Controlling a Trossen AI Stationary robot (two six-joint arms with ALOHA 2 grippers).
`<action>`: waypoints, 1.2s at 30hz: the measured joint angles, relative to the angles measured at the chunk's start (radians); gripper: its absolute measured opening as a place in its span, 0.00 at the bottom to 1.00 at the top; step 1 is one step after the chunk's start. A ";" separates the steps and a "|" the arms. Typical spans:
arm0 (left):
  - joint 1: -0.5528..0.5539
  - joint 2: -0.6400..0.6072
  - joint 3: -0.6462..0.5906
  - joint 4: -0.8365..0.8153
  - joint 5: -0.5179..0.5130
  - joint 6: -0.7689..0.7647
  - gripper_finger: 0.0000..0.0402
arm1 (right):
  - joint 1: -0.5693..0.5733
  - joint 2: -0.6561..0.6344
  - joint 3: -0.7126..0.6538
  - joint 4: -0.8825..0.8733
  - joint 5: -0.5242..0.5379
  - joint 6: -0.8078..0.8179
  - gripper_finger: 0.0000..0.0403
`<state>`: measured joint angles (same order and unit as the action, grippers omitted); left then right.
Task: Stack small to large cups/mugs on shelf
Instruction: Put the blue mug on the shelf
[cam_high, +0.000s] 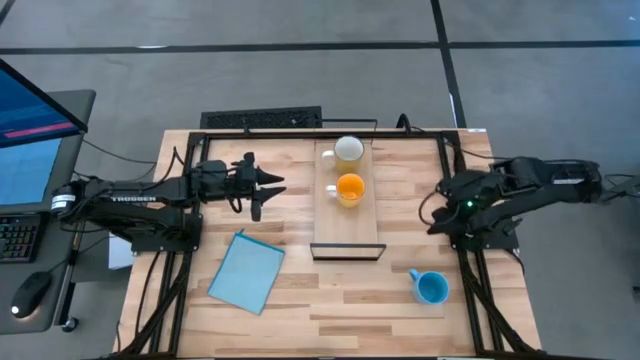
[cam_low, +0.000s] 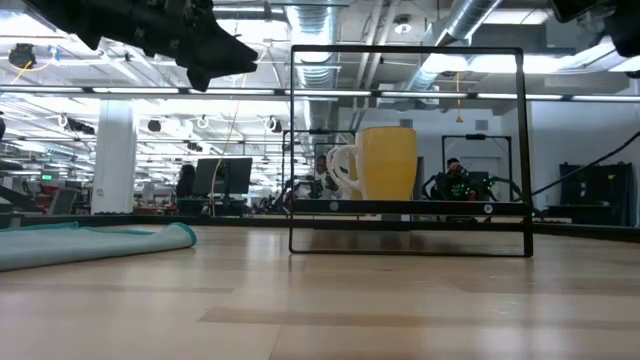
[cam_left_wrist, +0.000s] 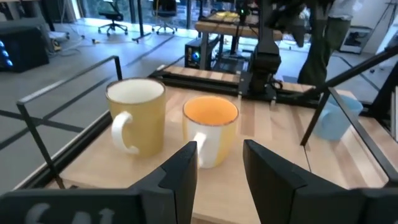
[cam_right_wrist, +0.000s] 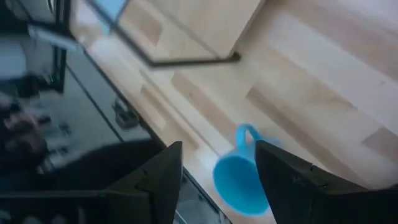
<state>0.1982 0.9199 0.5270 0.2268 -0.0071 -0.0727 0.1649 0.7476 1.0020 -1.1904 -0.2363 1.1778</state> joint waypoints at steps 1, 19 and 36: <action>0.000 0.000 0.000 -0.010 0.002 0.000 0.30 | 0.032 0.009 0.002 0.001 0.002 -0.002 0.55; 0.000 0.000 0.000 -0.059 0.033 0.035 0.30 | 0.432 0.329 0.003 0.054 0.039 0.132 0.55; 0.000 0.000 0.000 -0.056 0.034 0.025 0.30 | 0.489 0.514 0.003 0.027 0.035 0.115 0.55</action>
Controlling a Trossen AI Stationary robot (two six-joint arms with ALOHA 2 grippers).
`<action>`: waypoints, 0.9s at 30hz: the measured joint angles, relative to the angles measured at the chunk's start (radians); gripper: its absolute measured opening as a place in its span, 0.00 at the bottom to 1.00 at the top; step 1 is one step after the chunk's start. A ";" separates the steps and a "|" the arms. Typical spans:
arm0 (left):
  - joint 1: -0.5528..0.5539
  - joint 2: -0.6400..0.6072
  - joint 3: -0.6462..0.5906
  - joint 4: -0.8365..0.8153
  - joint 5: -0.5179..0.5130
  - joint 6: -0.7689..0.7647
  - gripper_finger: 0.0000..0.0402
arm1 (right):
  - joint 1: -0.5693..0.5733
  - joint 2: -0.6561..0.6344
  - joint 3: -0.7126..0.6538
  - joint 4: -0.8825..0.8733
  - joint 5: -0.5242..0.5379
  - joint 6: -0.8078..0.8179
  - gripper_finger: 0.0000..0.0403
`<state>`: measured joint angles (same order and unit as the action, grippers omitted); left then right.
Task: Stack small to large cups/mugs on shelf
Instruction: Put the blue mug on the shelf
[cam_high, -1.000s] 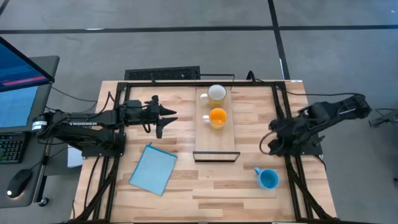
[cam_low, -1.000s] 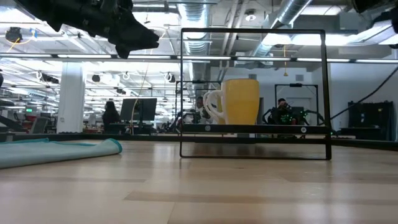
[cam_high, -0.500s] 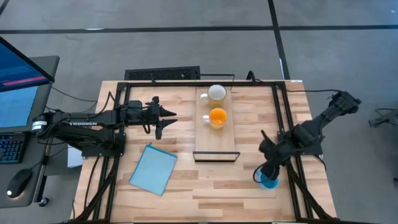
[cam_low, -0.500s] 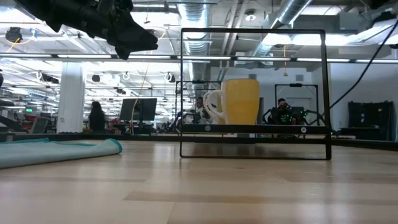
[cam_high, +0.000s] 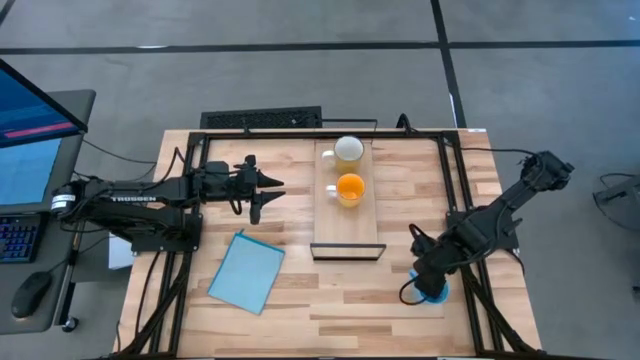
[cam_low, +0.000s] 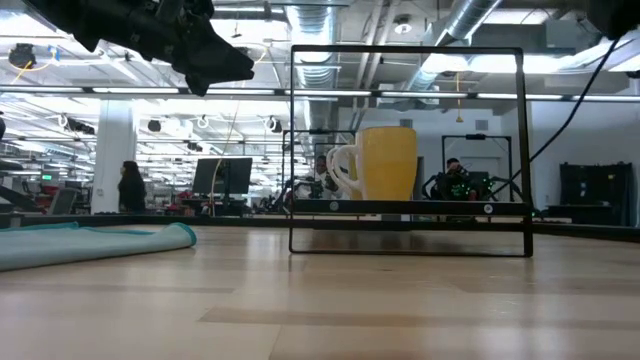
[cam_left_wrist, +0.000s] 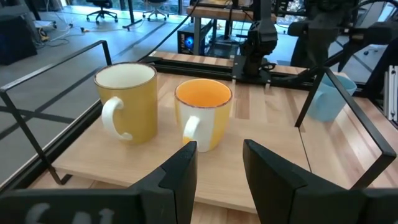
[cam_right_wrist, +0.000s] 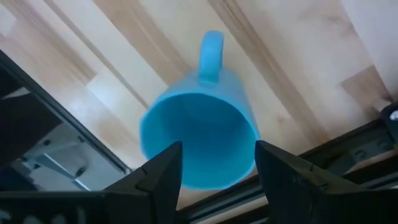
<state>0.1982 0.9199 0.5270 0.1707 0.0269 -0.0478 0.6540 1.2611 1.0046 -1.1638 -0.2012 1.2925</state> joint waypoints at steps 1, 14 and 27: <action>0.000 0.000 0.000 0.000 0.000 0.000 0.30 | 0.000 0.004 0.000 0.000 0.000 -0.010 0.55; -0.001 0.000 0.000 -0.001 0.001 -0.044 0.30 | 0.001 0.004 -0.032 -0.057 0.011 -0.002 0.55; -0.001 0.000 0.000 -0.037 0.020 -0.062 0.30 | 0.094 0.004 -0.034 -0.045 0.008 0.461 0.55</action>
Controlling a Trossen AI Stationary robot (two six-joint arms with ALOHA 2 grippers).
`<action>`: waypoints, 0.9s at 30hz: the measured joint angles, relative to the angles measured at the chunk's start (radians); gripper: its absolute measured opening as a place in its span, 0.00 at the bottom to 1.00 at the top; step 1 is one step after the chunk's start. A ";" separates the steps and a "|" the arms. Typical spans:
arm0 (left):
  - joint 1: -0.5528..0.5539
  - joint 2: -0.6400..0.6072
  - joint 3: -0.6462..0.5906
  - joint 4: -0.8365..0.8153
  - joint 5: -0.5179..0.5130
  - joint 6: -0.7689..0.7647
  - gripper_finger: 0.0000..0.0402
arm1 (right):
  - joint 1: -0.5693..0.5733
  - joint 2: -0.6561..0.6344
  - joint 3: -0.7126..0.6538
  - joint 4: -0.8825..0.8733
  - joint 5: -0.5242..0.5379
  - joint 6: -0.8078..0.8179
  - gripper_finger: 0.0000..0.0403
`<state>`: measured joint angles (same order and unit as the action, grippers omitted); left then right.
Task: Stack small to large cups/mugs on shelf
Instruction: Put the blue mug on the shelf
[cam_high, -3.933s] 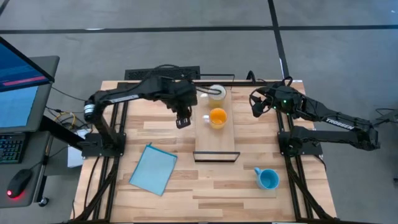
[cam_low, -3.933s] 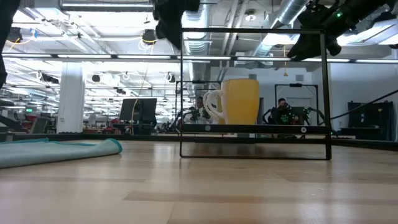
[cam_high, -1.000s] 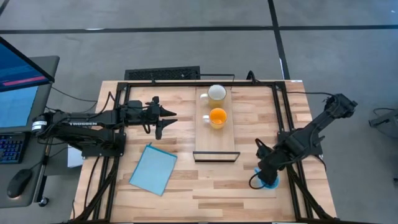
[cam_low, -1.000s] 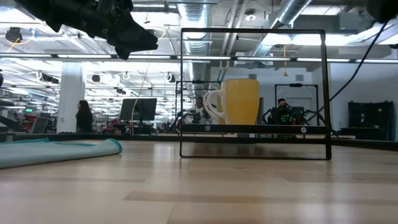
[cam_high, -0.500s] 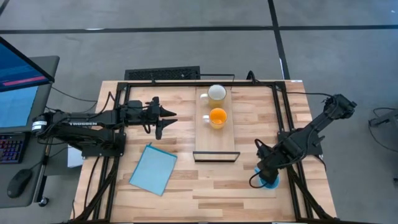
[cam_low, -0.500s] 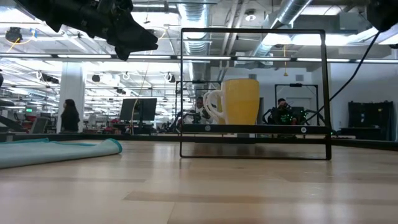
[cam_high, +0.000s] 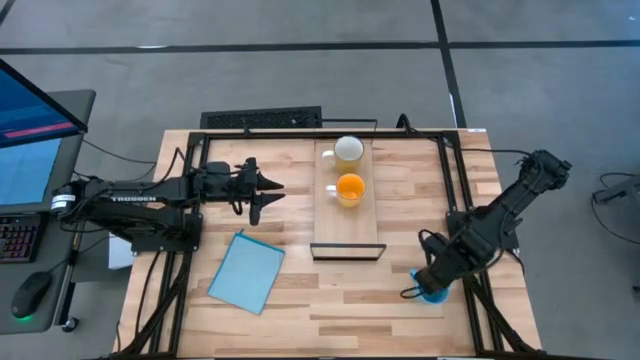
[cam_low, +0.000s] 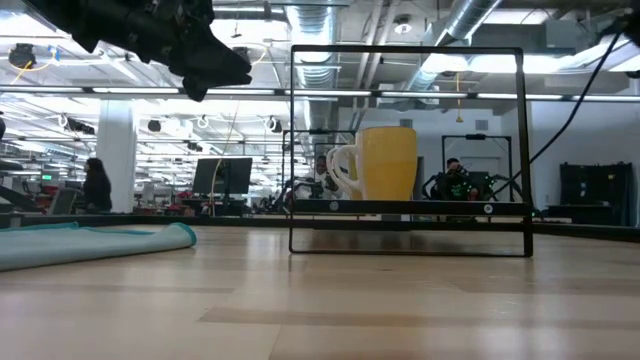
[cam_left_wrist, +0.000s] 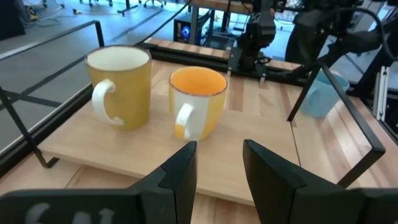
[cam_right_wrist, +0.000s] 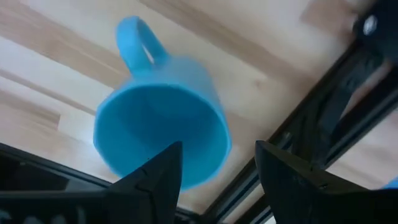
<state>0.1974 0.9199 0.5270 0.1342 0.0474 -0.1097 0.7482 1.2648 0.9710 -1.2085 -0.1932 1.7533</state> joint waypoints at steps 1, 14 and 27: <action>0.000 0.000 0.000 -0.003 0.000 0.001 0.30 | 0.017 0.000 0.000 0.006 0.000 0.039 0.55; 0.001 0.000 0.000 -0.013 -0.001 0.037 0.30 | 0.161 0.040 -0.001 0.087 -0.004 0.531 0.55; 0.001 0.000 0.000 -0.016 -0.002 0.039 0.30 | 0.129 0.210 -0.001 0.174 -0.016 0.597 0.51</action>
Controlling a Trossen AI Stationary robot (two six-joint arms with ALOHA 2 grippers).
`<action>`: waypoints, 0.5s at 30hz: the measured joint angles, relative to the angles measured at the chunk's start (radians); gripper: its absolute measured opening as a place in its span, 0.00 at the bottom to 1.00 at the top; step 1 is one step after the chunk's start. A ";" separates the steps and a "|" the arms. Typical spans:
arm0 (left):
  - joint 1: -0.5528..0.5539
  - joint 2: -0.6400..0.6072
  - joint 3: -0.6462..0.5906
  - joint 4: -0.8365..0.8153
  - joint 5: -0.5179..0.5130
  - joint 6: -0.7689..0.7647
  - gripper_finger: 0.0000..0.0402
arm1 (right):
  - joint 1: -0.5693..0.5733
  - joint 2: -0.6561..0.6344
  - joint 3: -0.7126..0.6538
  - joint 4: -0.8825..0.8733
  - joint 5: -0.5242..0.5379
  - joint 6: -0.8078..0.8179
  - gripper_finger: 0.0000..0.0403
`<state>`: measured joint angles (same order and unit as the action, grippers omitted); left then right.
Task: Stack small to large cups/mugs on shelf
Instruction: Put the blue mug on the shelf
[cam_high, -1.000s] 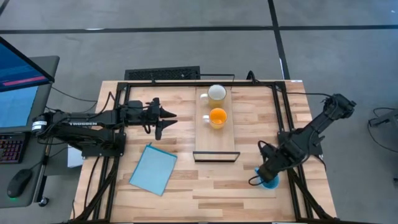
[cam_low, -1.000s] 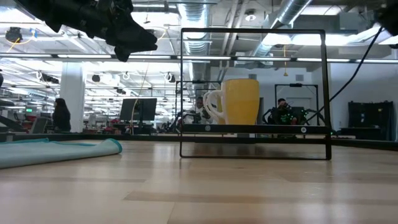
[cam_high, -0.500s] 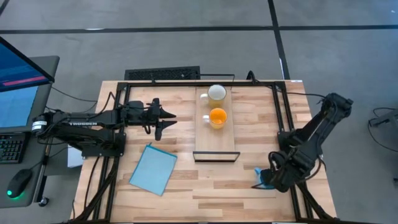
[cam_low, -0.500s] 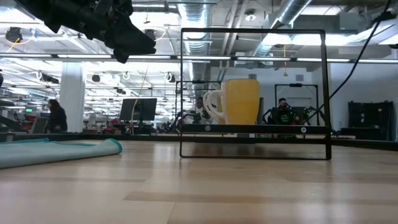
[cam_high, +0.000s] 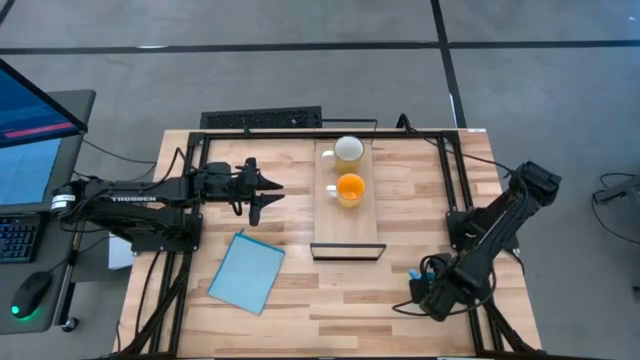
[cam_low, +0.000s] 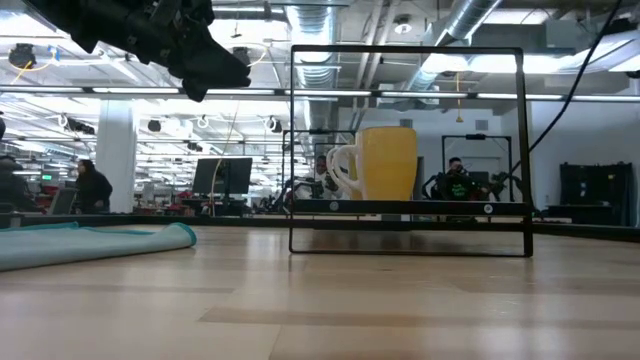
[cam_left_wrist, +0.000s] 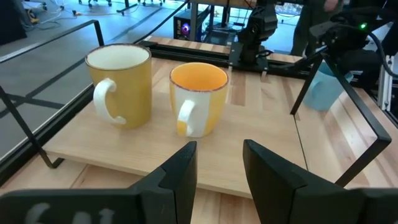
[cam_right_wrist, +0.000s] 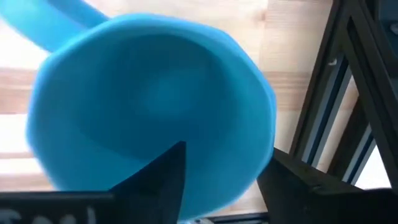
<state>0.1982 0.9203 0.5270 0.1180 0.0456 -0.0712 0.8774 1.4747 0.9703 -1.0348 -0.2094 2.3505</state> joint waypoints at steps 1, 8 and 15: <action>0.000 0.000 0.000 -0.002 0.000 0.000 0.30 | -0.002 0.006 0.000 0.000 0.000 0.005 0.49; 0.000 0.000 0.000 -0.002 -0.002 0.015 0.30 | -0.003 0.017 0.000 -0.010 0.009 0.006 0.35; 0.000 0.000 0.000 -0.001 -0.007 0.026 0.30 | -0.005 0.017 0.000 -0.060 0.013 0.001 0.22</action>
<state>0.1982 0.9203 0.5270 0.1165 0.0387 -0.0452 0.8725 1.4918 0.9703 -1.0945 -0.1967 2.3517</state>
